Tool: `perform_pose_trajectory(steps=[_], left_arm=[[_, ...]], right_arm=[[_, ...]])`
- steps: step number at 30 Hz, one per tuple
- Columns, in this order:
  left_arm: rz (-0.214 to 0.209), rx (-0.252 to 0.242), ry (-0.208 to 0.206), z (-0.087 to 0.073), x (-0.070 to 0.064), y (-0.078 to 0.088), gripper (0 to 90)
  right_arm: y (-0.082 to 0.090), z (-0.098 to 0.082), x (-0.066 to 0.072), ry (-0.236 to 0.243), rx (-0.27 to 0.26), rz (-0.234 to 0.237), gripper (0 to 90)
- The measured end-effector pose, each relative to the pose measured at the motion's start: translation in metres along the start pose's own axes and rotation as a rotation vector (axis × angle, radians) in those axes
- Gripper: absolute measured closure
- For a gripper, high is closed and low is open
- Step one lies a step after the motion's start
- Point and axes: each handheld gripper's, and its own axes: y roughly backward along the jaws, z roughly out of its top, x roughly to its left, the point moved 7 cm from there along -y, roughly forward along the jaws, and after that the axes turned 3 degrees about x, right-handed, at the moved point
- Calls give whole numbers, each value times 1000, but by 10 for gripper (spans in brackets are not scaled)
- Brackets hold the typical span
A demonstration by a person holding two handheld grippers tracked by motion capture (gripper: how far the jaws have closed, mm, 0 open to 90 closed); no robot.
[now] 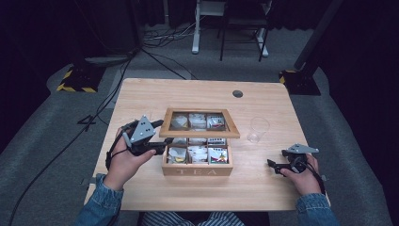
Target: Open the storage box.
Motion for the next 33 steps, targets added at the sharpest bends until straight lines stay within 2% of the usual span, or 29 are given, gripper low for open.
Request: perform_pose_trajectory(steps=[4,11,15,18,20,21,23,27,33], left_arm=[[10,-2,-4,11,3,-4,368],[-6,25,-6,18,2,-8,377],[-2,2,14,23,6,-8,393],[-2,-16,29,26,8,-9,393],[-4,-19,29,25,9,-9,396],[-1,-13,30,22,12,-9,400],[-1,-14,42,20,15,-9,400],[17,-25,33,20,20,-8,405],[17,-52,35,22,26,-7,411]], right_arm=[[3,1,0,-13,11,-10,298],[10,8,8,-17,3,-6,344],[13,17,18,-19,-8,10,370],[14,24,26,-1,-12,24,386],[14,27,30,12,-9,30,391],[16,33,38,25,-10,38,403],[16,37,43,24,-14,53,415],[18,47,57,34,-28,85,423],[23,58,69,35,-38,94,443]])
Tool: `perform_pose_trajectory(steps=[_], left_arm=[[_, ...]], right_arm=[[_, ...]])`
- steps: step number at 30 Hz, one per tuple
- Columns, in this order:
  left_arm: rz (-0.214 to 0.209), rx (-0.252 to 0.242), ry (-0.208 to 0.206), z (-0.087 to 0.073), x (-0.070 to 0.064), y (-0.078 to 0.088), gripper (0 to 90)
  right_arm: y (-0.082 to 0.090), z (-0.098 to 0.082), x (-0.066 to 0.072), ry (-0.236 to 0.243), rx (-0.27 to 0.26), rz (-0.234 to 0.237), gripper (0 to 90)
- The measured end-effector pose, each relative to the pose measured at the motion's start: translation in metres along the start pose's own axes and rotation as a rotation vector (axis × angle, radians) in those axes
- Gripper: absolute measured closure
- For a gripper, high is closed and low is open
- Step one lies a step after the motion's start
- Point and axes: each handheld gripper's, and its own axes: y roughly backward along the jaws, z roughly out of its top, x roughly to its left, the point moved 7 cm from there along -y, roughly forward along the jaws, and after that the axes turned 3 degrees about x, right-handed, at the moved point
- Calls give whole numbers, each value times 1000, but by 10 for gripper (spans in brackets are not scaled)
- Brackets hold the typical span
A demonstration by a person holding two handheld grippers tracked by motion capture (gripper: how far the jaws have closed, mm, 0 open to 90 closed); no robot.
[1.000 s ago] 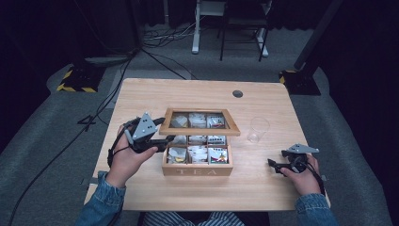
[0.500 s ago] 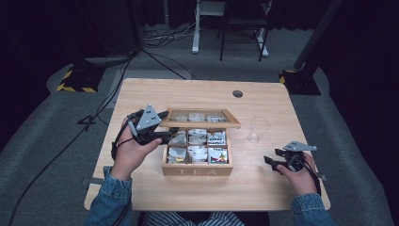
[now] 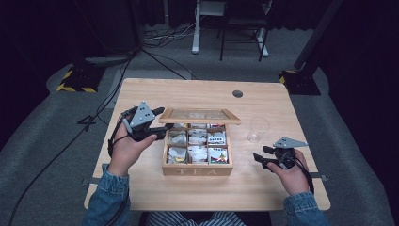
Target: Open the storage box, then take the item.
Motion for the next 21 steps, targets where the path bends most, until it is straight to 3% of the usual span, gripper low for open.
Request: perform_pose_trajectory(steps=[11,17,21], left_arm=[[-1,-5,-22,4,2,-4,422],[-9,-5,-20,5,3,-4,422],[-13,-3,-22,4,3,-4,421]], right_arm=[[4,14,14,-3,-7,-7,489],[8,29,30,38,-50,-10,474],[8,37,44,66,-37,2,475]])
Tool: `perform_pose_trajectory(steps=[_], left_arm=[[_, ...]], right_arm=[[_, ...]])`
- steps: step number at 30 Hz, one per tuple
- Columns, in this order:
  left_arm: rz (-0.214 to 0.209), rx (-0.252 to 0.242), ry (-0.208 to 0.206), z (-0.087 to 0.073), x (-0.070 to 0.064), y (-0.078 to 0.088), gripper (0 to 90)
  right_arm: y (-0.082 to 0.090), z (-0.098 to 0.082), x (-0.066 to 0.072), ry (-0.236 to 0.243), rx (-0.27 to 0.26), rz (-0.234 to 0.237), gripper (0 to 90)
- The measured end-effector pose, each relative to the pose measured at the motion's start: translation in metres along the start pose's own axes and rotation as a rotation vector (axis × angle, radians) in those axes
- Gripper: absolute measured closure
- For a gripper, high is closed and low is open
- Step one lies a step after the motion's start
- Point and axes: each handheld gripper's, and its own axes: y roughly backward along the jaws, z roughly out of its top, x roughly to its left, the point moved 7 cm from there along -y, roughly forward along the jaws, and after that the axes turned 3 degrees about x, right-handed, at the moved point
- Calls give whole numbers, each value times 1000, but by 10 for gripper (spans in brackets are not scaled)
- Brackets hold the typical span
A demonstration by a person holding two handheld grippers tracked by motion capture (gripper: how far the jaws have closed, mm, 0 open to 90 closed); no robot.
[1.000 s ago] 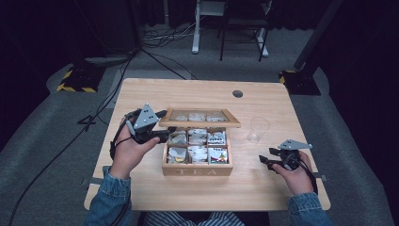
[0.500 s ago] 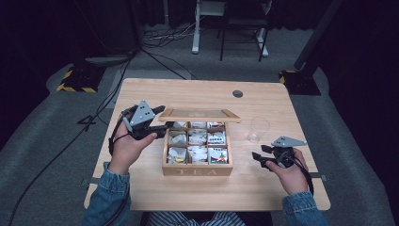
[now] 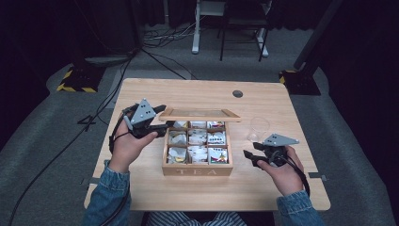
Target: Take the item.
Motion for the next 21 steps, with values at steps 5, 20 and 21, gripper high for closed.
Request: perform_pose_trajectory(steps=[5,20,21], left_arm=[[0,-4,3,0,0,-1,422],[-8,1,-1,-1,-1,-2,422],[-8,1,-1,-1,-1,-2,422]], right_arm=[[-5,15,16,29,-7,27,484],[-36,50,81,138,19,145,479],[-38,52,85,145,20,150,480]])
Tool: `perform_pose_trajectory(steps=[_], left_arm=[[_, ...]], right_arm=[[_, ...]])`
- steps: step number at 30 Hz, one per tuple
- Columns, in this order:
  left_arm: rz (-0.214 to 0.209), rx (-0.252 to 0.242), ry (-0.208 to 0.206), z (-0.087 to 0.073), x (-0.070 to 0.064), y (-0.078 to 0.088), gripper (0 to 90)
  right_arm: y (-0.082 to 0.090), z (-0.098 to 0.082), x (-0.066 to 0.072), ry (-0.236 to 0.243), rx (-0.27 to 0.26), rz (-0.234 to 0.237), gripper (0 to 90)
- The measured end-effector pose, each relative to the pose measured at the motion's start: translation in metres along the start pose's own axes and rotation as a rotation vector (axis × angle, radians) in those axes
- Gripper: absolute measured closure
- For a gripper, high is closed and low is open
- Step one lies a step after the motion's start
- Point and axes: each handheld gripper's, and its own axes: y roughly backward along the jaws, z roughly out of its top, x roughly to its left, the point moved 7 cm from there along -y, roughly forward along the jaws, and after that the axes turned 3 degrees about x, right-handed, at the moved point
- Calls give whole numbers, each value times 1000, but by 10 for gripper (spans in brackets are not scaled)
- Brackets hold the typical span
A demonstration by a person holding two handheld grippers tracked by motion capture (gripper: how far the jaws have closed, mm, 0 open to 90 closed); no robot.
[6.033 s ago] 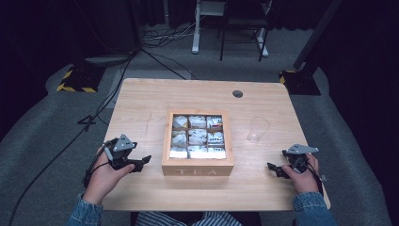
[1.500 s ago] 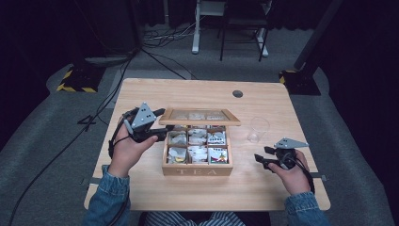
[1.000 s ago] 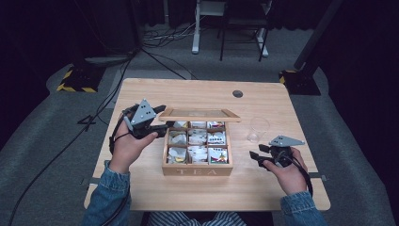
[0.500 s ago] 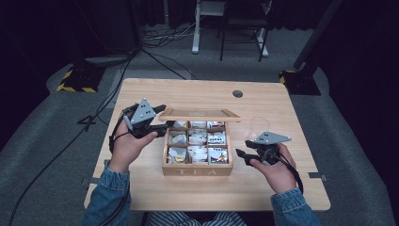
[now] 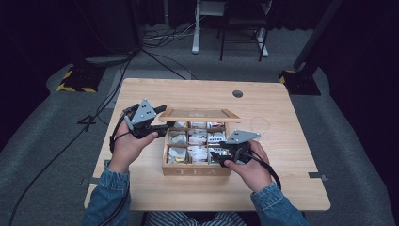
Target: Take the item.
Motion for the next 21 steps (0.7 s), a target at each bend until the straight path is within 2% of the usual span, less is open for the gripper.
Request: perform_pose_trajectory(steps=[6,8,12,21], left_arm=[[4,-2,3,1,1,0,424],[-17,-11,6,1,-2,-2,424],[-24,-10,-9,3,-7,-4,424],[-26,-16,-11,4,-7,-4,424]], right_arm=[[-10,13,13,23,5,22,487],[-17,20,20,42,8,33,489],[-27,29,30,65,14,50,495],[-50,40,50,119,41,79,514]])
